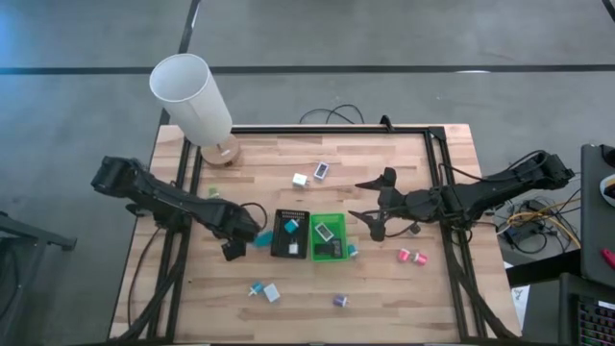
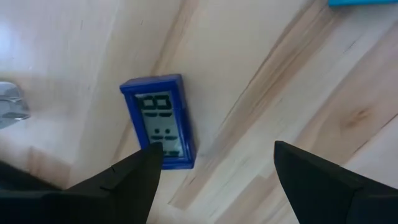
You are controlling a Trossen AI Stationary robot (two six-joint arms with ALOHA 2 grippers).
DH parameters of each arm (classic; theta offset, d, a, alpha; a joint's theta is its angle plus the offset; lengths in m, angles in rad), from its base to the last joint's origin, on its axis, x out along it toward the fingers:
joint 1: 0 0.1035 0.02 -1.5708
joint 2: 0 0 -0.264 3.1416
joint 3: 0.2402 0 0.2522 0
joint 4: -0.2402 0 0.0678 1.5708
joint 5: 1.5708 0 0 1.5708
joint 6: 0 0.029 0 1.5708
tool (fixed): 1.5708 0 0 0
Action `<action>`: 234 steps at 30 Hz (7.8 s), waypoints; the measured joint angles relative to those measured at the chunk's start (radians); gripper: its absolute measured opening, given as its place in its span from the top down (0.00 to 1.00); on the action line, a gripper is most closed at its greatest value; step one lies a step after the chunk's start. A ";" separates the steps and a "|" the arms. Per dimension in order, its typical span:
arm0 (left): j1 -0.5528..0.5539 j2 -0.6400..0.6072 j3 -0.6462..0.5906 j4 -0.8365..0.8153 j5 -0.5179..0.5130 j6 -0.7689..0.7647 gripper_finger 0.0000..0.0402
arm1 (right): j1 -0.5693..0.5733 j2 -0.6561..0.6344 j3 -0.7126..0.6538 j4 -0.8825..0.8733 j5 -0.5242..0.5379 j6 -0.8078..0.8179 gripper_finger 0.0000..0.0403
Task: Pick & Place Office items
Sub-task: Put the blue timer into the green bin
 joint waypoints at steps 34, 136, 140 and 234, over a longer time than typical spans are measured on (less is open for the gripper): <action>0.003 -0.216 -0.268 0.188 -0.022 -0.227 0.24 | 0.000 0.000 0.003 0.008 0.001 -0.005 0.09; 0.143 -0.165 0.130 0.355 0.655 0.095 0.65 | 0.057 0.084 -0.073 0.142 -0.171 -0.464 0.09; 0.143 -0.134 0.133 0.427 0.709 0.090 0.65 | 0.058 0.232 -0.062 0.395 -0.312 -0.711 0.09; 0.213 -0.039 0.306 0.467 0.728 0.165 0.12 | 0.046 0.851 0.620 0.226 -0.279 -0.757 0.87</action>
